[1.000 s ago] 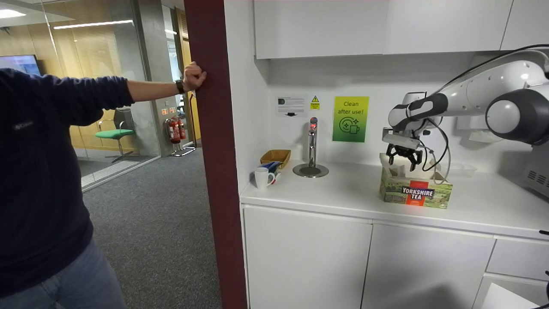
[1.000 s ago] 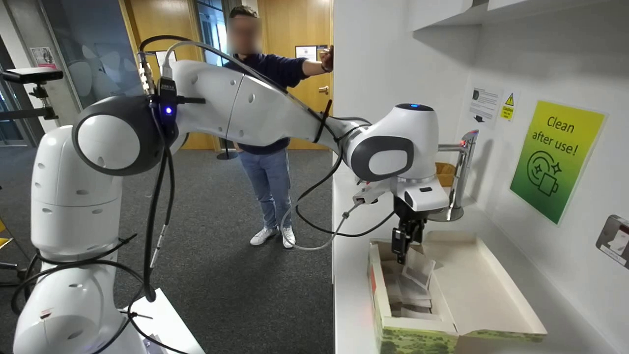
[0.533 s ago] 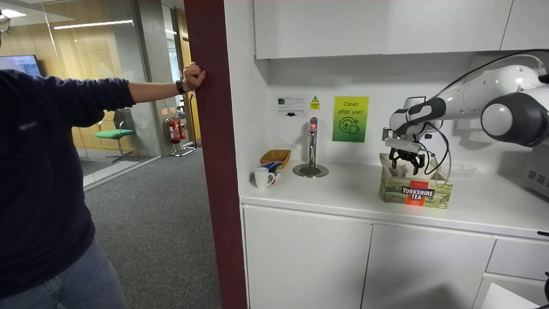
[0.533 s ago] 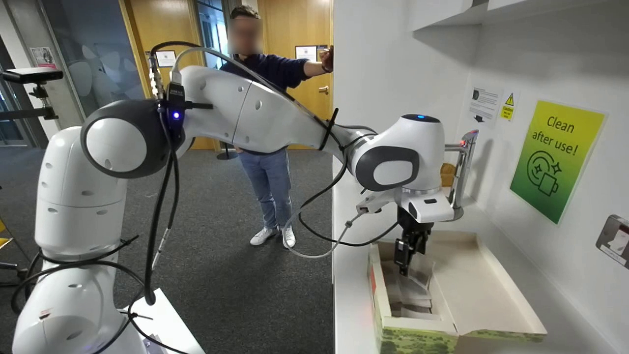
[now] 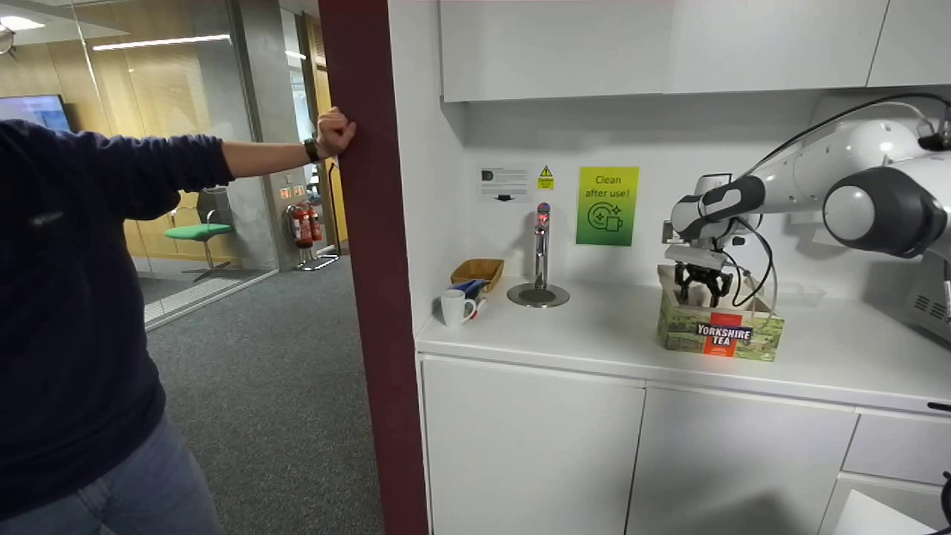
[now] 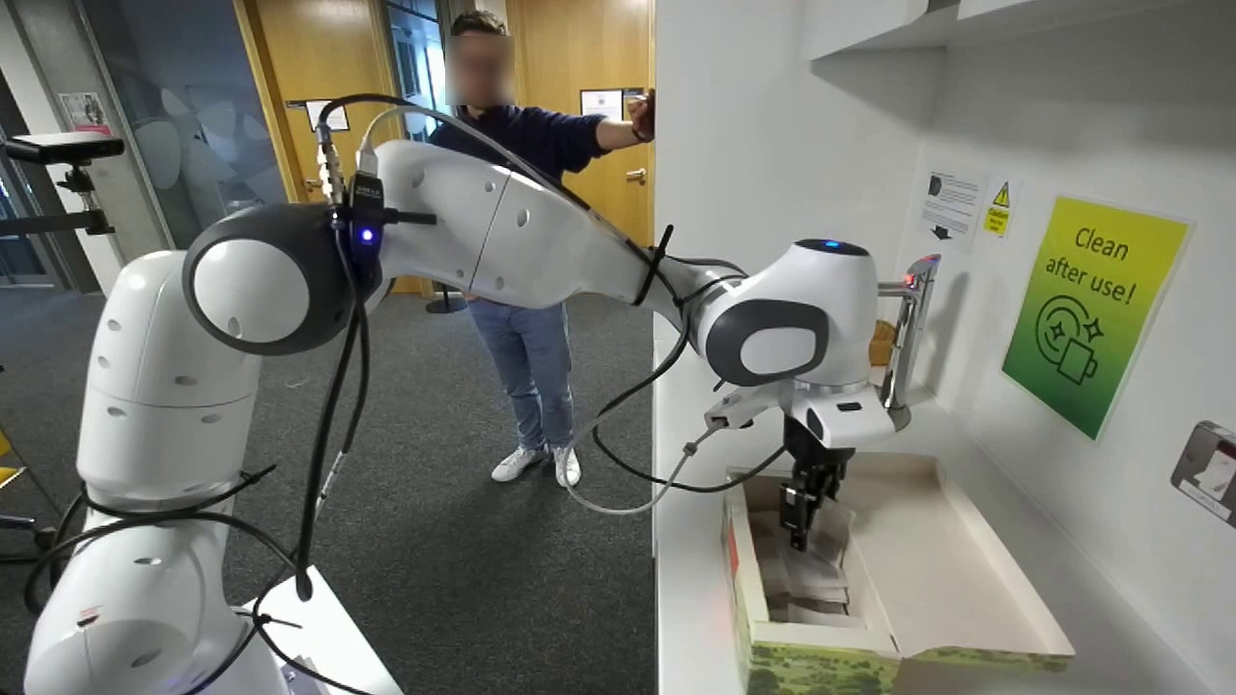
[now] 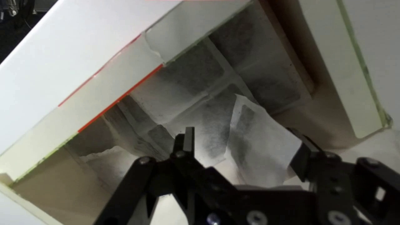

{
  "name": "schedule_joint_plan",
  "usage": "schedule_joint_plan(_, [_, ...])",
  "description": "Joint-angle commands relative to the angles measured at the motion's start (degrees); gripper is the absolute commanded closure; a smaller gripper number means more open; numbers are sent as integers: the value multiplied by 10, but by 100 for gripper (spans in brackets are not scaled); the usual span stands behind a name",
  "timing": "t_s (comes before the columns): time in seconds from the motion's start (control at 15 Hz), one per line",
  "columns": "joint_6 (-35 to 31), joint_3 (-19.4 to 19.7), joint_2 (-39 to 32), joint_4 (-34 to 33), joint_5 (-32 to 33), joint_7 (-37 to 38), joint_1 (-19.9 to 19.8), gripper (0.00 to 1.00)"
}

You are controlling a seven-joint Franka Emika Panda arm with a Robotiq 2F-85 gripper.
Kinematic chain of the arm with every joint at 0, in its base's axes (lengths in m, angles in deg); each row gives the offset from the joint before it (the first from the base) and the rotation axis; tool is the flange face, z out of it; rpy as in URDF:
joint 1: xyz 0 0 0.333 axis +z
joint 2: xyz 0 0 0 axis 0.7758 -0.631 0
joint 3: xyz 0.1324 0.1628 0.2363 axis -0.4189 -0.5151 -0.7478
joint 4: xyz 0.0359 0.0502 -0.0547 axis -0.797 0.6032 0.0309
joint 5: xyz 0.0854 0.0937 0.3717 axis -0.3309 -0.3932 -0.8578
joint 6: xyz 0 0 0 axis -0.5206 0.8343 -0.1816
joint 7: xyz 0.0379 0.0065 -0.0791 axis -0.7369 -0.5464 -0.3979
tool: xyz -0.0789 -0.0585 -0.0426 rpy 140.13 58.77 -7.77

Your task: Move a tea bag to the counter

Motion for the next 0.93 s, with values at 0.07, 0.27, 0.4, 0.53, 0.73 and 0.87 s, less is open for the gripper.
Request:
schedule_joint_plan(0.07, [6,2,-1,-18,6,6,-1,62])
schedule_joint_plan(0.27, [4,2,0,-17,8,6,0,84])
schedule_joint_plan(0.4, [4,2,2,-15,9,6,1,99])
schedule_joint_plan(0.53, [1,2,7,-10,11,5,3,100])
schedule_joint_plan(0.73, [-7,2,20,2,14,0,6,100])
schedule_joint_plan(0.87, [-13,1,28,9,20,-2,9,100])
